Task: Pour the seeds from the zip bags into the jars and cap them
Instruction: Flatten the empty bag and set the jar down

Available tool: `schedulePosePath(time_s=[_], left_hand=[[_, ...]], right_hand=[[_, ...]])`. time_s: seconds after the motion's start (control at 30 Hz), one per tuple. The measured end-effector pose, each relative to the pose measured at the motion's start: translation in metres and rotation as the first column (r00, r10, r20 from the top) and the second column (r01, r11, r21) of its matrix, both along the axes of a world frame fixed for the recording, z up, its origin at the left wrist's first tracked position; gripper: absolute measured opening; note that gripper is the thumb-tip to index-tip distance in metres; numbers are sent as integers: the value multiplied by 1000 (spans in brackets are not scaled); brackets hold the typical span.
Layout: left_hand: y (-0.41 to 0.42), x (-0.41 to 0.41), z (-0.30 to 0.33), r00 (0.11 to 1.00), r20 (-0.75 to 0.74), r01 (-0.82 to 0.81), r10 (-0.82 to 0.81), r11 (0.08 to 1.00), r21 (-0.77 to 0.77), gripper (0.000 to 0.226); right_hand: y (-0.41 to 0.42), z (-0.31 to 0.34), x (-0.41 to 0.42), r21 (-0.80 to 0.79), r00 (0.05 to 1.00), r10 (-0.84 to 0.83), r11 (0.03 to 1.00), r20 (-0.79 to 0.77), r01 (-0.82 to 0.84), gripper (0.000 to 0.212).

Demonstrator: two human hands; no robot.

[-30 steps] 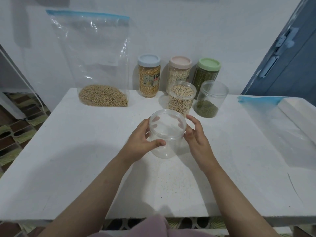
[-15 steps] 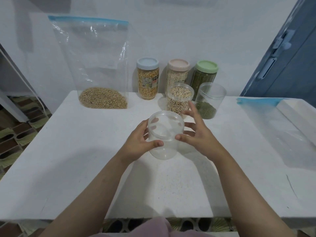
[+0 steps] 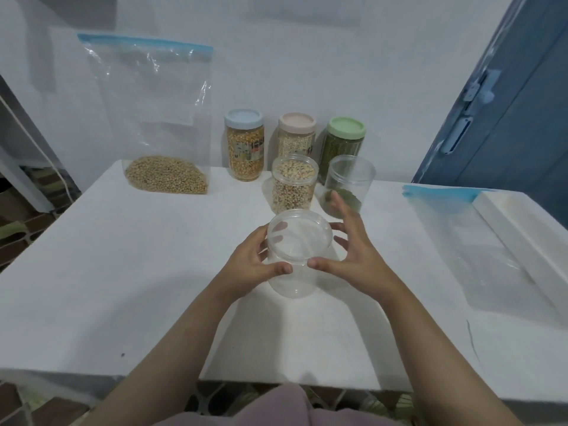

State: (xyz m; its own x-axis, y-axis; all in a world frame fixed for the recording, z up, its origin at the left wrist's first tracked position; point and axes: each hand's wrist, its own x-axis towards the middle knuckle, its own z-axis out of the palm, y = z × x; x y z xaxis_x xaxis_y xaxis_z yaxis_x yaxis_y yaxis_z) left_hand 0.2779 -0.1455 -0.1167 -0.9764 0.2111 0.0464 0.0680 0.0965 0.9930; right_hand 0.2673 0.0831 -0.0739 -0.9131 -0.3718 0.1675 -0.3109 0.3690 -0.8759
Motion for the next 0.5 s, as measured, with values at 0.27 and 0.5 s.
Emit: schedulePosePath(time_s=[0.27,0.5], left_hand=[[27,7,2,1000,8,3,-3,1000,-2,106],[44,7,2,999,42,29,-30,999,20,107]], right_hand=[[20,4,10,76,993,119,990,9,-119,106],[38,10,2,58,993,118,991,1,-118,103]])
